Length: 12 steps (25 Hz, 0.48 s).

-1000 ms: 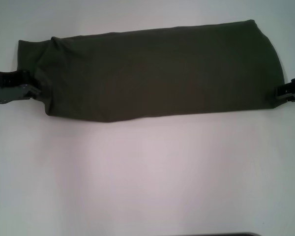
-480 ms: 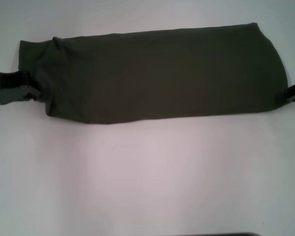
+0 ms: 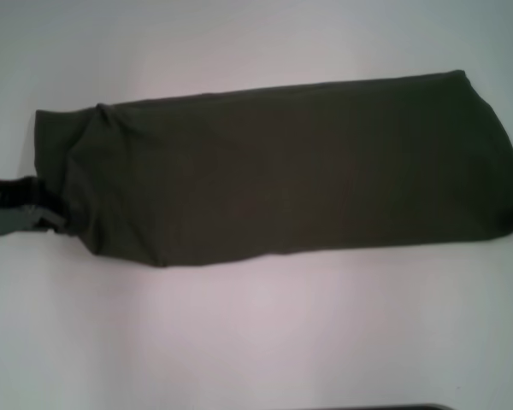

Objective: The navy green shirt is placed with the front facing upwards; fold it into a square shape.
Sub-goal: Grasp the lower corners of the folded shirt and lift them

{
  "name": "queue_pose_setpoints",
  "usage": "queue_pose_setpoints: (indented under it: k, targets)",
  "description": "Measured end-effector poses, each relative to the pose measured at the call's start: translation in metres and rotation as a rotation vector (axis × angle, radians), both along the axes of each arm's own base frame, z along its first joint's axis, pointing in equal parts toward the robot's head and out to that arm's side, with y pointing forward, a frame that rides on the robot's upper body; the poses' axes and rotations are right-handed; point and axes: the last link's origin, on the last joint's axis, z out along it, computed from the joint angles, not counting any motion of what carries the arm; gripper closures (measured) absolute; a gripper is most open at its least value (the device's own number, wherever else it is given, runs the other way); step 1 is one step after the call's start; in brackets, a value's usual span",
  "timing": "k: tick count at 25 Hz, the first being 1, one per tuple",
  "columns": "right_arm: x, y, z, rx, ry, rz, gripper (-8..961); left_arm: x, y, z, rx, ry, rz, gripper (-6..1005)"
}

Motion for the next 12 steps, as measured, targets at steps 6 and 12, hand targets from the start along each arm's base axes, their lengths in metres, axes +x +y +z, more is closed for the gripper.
queue_pose_setpoints:
  k: [6, 12]
  targets:
    - [0.001, -0.013, 0.001, -0.078, -0.018, -0.02, 933, -0.005, -0.02, 0.002, -0.082, 0.015, 0.013, 983]
    - [0.007, -0.023, -0.003, -0.132, -0.054, -0.047, 933, -0.014, -0.033, 0.001, -0.133, 0.046, 0.049, 983]
